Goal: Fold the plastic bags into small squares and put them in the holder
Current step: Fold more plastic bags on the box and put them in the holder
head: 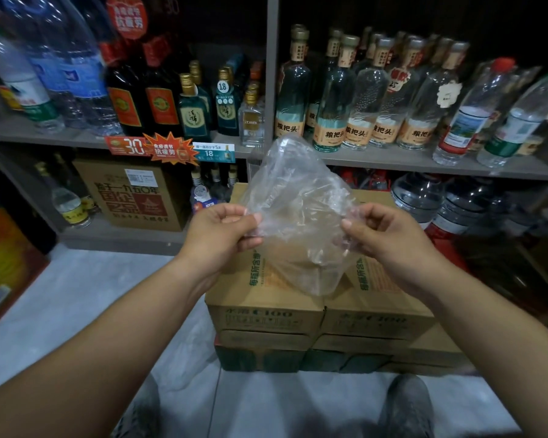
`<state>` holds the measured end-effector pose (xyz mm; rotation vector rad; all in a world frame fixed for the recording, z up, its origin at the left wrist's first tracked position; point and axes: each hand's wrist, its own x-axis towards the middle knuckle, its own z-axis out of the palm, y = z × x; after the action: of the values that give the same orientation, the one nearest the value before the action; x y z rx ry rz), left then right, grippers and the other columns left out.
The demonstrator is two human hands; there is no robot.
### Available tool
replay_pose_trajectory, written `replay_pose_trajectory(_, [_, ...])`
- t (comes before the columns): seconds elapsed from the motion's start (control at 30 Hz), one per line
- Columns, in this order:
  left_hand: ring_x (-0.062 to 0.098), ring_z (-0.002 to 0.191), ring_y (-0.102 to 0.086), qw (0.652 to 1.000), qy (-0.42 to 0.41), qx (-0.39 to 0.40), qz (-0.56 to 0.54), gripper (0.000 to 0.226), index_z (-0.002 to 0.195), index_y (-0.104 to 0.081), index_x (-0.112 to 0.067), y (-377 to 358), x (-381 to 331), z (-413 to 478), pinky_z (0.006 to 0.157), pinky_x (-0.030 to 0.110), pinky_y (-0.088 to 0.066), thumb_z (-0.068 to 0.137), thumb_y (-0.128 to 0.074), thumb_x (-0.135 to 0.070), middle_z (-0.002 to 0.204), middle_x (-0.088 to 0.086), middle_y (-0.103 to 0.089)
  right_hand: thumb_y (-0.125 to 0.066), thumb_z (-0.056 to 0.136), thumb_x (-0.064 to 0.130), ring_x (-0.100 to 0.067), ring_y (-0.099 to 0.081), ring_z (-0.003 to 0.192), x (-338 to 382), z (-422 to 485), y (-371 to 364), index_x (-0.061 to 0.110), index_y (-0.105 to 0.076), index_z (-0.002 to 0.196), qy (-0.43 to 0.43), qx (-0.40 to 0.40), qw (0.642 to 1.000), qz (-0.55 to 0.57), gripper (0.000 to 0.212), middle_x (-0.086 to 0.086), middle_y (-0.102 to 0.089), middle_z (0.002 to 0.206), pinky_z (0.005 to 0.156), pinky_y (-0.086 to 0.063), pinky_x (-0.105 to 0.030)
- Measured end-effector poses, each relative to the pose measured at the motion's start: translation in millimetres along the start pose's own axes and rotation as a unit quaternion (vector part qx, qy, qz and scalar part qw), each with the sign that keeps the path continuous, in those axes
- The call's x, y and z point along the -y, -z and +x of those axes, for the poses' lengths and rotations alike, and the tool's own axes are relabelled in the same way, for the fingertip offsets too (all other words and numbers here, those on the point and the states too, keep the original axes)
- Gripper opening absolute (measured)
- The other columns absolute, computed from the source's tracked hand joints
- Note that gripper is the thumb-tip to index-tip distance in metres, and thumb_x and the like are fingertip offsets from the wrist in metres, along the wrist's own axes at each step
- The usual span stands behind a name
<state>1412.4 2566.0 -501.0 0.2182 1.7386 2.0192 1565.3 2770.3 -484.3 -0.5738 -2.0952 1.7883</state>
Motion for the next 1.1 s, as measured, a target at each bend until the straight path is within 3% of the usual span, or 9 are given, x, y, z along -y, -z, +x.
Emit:
replay_pose_trajectory(0.13, [0.012,0.063,-0.069,1.0,-0.008,-0.011,0.011,0.025,0.109,-0.061,0.002,8,4,0,0.061,0.022,-0.059,0.088,-0.074,-0.003,0.076,0.008,-0.069,-0.074,0.087,0.018,-0.02,-0.059,0.069,-2,7,8,0.009,-0.065,0.099,0.01,-0.025,0.999,-0.03,0.018,-0.007,-0.06,0.09,0.057,-0.055,-0.025])
replay_pose_trajectory(0.33, [0.018,0.064,-0.072,0.997,-0.044,-0.011,0.059,0.018,0.107,-0.061,0.0,27,9,3,0.06,0.022,-0.059,0.092,-0.071,-0.004,0.072,0.01,-0.072,-0.087,0.074,0.026,0.019,-0.059,0.085,-19,5,19,0.029,-0.056,0.129,0.011,0.106,0.962,-0.252,0.063,0.019,-0.059,0.107,0.067,-0.046,-0.003])
replay_pose_trajectory(0.4, [0.019,0.066,-0.072,0.996,-0.042,-0.016,0.071,0.02,0.108,-0.062,0.002,34,11,6,0.06,0.022,-0.058,0.092,-0.071,-0.005,0.08,0.018,-0.072,-0.089,0.07,0.034,0.011,-0.058,0.102,-34,8,20,0.035,-0.057,0.128,-0.008,0.129,0.946,-0.296,0.066,0.025,-0.057,0.114,0.089,-0.049,-0.012])
replay_pose_trajectory(0.47, [0.018,0.066,-0.071,0.997,-0.033,-0.022,0.066,0.023,0.111,-0.062,0.005,39,13,9,0.059,0.021,-0.058,0.092,-0.071,-0.005,0.085,0.022,-0.07,-0.088,0.07,0.041,-0.003,-0.051,0.121,-47,11,21,0.048,-0.06,0.114,-0.006,0.142,0.935,-0.325,0.053,0.025,-0.057,0.123,0.111,-0.042,-0.038])
replay_pose_trajectory(0.6, [0.014,0.067,-0.071,0.999,-0.005,-0.021,0.032,0.025,0.115,-0.062,0.009,49,15,14,0.058,0.017,-0.057,0.095,-0.067,-0.006,0.097,0.022,-0.068,-0.082,0.067,0.054,-0.015,-0.035,0.137,-59,19,15,0.052,-0.069,0.093,0.027,0.127,0.93,-0.343,0.03,0.025,-0.045,0.141,0.117,-0.028,-0.047])
replay_pose_trajectory(0.77, [0.016,0.067,-0.071,0.998,0.018,-0.043,0.039,0.025,0.116,-0.062,0.01,65,19,22,0.06,0.018,-0.057,0.098,-0.063,-0.007,0.096,0.02,-0.068,-0.083,0.081,0.027,0.002,-0.061,0.082,-59,25,21,0.031,-0.073,0.076,0.016,0.147,0.93,-0.337,0.012,0.017,-0.069,0.083,0.08,-0.046,-0.027])
replay_pose_trajectory(0.87, [0.016,0.067,-0.069,0.996,0.037,-0.058,0.055,0.018,0.112,-0.061,0.007,72,23,25,0.058,0.018,-0.057,0.099,-0.061,-0.005,0.089,0.017,-0.067,-0.082,0.083,0.031,0.0,-0.062,0.078,-58,25,28,0.033,-0.074,0.077,0.024,0.157,0.916,-0.367,0.009,0.019,-0.07,0.08,0.076,-0.046,-0.025])
replay_pose_trajectory(0.97, [0.017,0.071,-0.069,0.995,0.053,-0.059,0.063,0.011,0.107,-0.062,0.004,75,29,26,0.058,0.018,-0.057,0.099,-0.06,-0.004,0.092,0.018,-0.066,-0.083,0.076,0.044,-0.006,-0.052,0.105,-63,24,31,0.038,-0.073,0.076,0.041,0.154,0.907,-0.39,0.011,0.017,-0.061,0.102,0.096,-0.04,-0.031])
replay_pose_trajectory(1.1, [0.016,0.069,-0.069,0.993,0.067,-0.063,0.075,0.014,0.11,-0.062,0.006,79,34,27,0.058,0.018,-0.057,0.099,-0.06,-0.003,0.089,0.017,-0.066,-0.084,0.076,0.037,-0.007,-0.035,0.134,-69,20,29,0.037,-0.07,0.077,0.071,0.177,0.898,-0.397,0.014,0.023,-0.042,0.142,0.114,-0.027,-0.034])
